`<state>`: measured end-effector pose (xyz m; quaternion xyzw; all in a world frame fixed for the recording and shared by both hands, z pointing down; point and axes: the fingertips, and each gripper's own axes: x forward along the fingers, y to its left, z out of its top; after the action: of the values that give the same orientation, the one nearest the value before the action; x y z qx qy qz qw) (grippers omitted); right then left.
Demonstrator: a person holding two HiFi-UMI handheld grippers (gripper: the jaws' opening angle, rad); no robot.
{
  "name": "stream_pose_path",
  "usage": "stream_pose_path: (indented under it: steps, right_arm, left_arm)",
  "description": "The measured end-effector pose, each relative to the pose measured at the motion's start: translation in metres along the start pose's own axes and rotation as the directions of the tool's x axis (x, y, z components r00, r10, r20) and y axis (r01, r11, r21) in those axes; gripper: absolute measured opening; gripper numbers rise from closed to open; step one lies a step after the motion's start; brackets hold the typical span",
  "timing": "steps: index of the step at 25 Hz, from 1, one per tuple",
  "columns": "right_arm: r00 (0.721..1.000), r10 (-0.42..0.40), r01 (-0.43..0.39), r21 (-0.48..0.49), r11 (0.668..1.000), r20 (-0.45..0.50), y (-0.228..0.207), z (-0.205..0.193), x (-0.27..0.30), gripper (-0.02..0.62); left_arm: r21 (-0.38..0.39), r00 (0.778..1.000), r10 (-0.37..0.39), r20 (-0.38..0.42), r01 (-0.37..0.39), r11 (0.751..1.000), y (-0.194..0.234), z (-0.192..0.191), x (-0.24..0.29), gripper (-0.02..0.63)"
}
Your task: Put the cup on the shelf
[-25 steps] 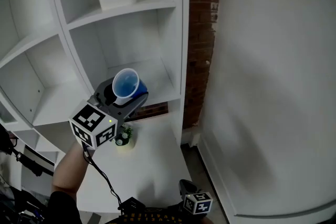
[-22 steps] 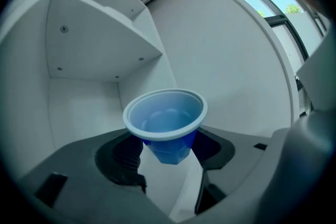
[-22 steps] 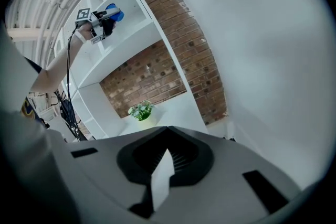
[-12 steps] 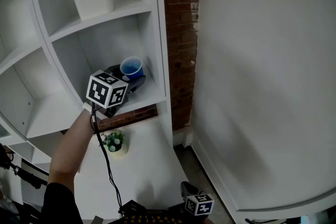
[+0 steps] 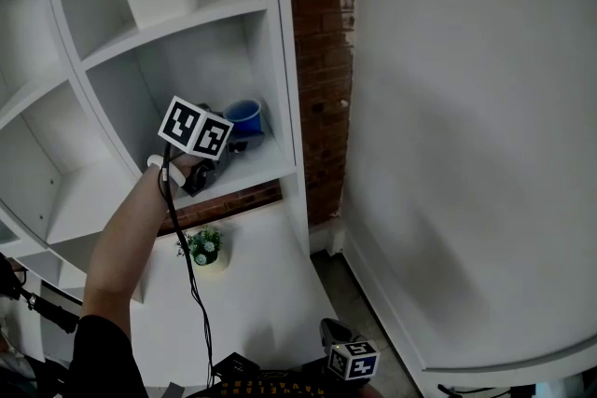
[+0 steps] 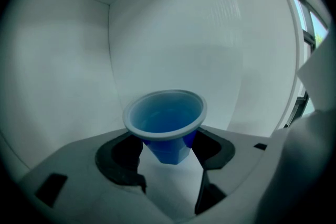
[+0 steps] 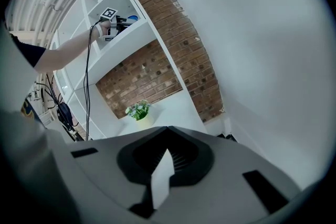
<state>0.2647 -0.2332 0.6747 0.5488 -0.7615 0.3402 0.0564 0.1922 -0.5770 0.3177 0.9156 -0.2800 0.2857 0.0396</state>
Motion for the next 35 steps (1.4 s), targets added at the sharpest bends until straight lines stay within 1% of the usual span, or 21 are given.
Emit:
stream_pose_path:
  steps: [2, 5, 7, 9, 12, 16, 19, 21, 24, 27, 29, 30, 32, 33, 34, 35]
  right_arm:
    - [1.0, 0.012, -0.012, -0.016, 1.0, 0.016, 0.004, 0.011, 0.0, 0.006]
    - [0.997, 0.042, -0.038, -0.063, 0.997, 0.062, 0.015, 0.039, 0.003, 0.006]
    - [0.991, 0.087, -0.076, -0.106, 0.991, 0.1, 0.032, 0.063, 0.006, 0.006]
    - [0.979, 0.155, -0.133, -0.161, 0.978, 0.129, 0.059, 0.089, 0.01, 0.006]
    - [0.953, 0.258, -0.217, -0.239, 0.947, 0.157, 0.108, 0.124, 0.011, 0.006]
    - [0.893, 0.396, -0.322, -0.314, 0.893, 0.212, 0.169, 0.165, -0.003, 0.006]
    - [0.854, 0.461, -0.36, -0.367, 0.858, 0.242, 0.2, 0.187, -0.014, 0.006]
    - [0.843, 0.483, -0.374, -0.385, 0.843, 0.238, 0.211, 0.192, -0.016, 0.006]
    - [0.839, 0.493, -0.38, -0.401, 0.833, 0.23, 0.218, 0.196, -0.013, 0.006]
    - [0.834, 0.501, -0.384, -0.409, 0.828, 0.232, 0.224, 0.198, -0.011, 0.006]
    - [0.832, 0.504, -0.386, -0.412, 0.826, 0.23, 0.227, 0.198, -0.01, 0.006]
    - [0.832, 0.504, -0.385, -0.413, 0.825, 0.231, 0.227, 0.198, -0.009, 0.006]
    - [0.833, 0.502, -0.383, -0.411, 0.827, 0.234, 0.228, 0.201, -0.007, 0.006]
    - [0.833, 0.5, -0.38, -0.41, 0.829, 0.237, 0.228, 0.202, -0.006, 0.006]
    - [0.834, 0.496, -0.377, -0.408, 0.831, 0.24, 0.228, 0.204, -0.004, 0.006]
    - [0.835, 0.493, -0.374, -0.405, 0.834, 0.243, 0.227, 0.205, -0.003, 0.006]
  left_arm:
    - [0.007, 1.0, 0.005, -0.019, -0.005, 1.0, 0.002, -0.002, 0.002, 0.284]
    - [0.013, 0.999, 0.007, -0.034, -0.006, 1.0, 0.003, -0.004, 0.005, 0.284]
    - [0.026, 0.999, -0.003, -0.044, 0.004, 1.0, -0.001, -0.005, 0.007, 0.284]
    - [0.044, 0.998, -0.011, -0.055, 0.013, 0.999, -0.005, -0.007, 0.01, 0.284]
    - [0.059, 0.998, 0.005, -0.065, -0.001, 0.998, -0.005, -0.007, 0.011, 0.284]
    - [0.058, 0.996, 0.048, -0.071, -0.044, 0.997, 0.003, -0.008, 0.012, 0.284]
    - [0.054, 0.997, 0.047, -0.066, -0.043, 0.998, 0.001, -0.01, 0.007, 0.287]
    - [0.049, 0.998, 0.034, -0.055, -0.032, 0.998, -0.002, -0.012, 0.002, 0.295]
    - [0.05, 0.999, 0.04, -0.028, -0.038, 0.998, -0.006, -0.012, -0.01, 0.305]
    - [0.081, 0.997, 0.075, 0.018, -0.076, 0.994, -0.013, -0.011, -0.032, 0.308]
    - [0.144, 0.991, 0.106, 0.076, -0.116, 0.983, -0.028, -0.012, -0.057, 0.31]
    - [0.188, 0.985, 0.126, 0.118, -0.146, 0.971, -0.038, -0.011, -0.072, 0.31]
    - [0.264, 0.962, 0.166, 0.216, -0.222, 0.939, -0.059, -0.011, -0.106, 0.31]
    - [0.284, 0.946, 0.179, 0.271, -0.257, 0.924, -0.069, -0.012, -0.124, 0.31]
    - [0.288, 0.926, 0.185, 0.331, -0.285, 0.914, -0.079, -0.014, -0.142, 0.31]
    - [0.281, 0.902, 0.182, 0.392, -0.306, 0.91, -0.09, -0.016, -0.159, 0.308]
